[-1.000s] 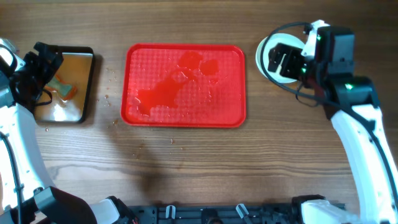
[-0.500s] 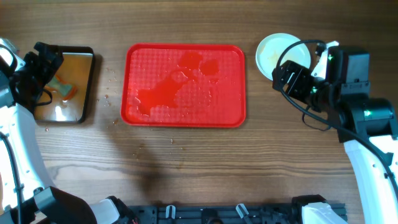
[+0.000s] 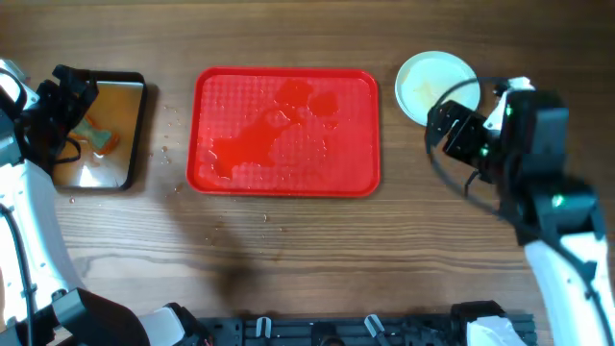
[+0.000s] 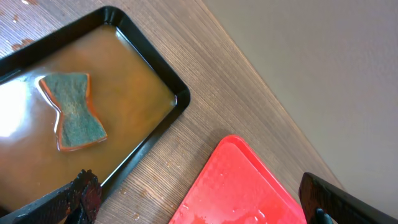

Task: Clean dirty plates on tray and stack at the side

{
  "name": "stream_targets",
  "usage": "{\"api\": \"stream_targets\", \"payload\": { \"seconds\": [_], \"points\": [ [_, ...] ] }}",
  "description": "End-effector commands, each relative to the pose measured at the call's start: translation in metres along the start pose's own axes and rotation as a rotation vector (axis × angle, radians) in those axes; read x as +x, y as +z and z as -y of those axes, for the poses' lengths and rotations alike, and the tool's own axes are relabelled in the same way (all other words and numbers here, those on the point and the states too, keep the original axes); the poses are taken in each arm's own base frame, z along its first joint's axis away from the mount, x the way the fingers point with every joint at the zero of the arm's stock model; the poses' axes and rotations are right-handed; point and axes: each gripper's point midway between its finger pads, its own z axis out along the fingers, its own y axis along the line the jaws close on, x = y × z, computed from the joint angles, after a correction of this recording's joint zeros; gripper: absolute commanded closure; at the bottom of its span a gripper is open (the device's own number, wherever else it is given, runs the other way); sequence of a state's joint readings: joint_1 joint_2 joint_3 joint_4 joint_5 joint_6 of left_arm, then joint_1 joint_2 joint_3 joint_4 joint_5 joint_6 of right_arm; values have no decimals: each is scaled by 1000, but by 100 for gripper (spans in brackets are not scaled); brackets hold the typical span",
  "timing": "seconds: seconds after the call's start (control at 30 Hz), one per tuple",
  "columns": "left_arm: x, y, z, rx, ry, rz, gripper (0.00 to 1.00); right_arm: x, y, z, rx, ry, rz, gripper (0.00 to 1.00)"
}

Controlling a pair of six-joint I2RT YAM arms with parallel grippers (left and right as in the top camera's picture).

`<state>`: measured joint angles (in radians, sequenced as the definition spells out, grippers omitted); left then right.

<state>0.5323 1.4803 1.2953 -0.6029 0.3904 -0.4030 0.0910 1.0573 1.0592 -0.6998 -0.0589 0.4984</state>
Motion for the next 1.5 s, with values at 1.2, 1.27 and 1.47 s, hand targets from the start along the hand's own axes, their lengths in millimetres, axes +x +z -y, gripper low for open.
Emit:
{"api": "stream_targets", "payload": {
  "seconds": [1.2, 1.27, 1.47],
  "points": [
    [0, 1, 0, 7, 4, -4, 0, 72, -18, 86, -74, -302, 720, 0],
    [0, 1, 0, 7, 4, -4, 0, 72, -18, 87, -72, -301, 720, 0],
    [0, 1, 0, 7, 4, -4, 0, 72, -18, 87, -72, -301, 720, 0]
  ]
}}
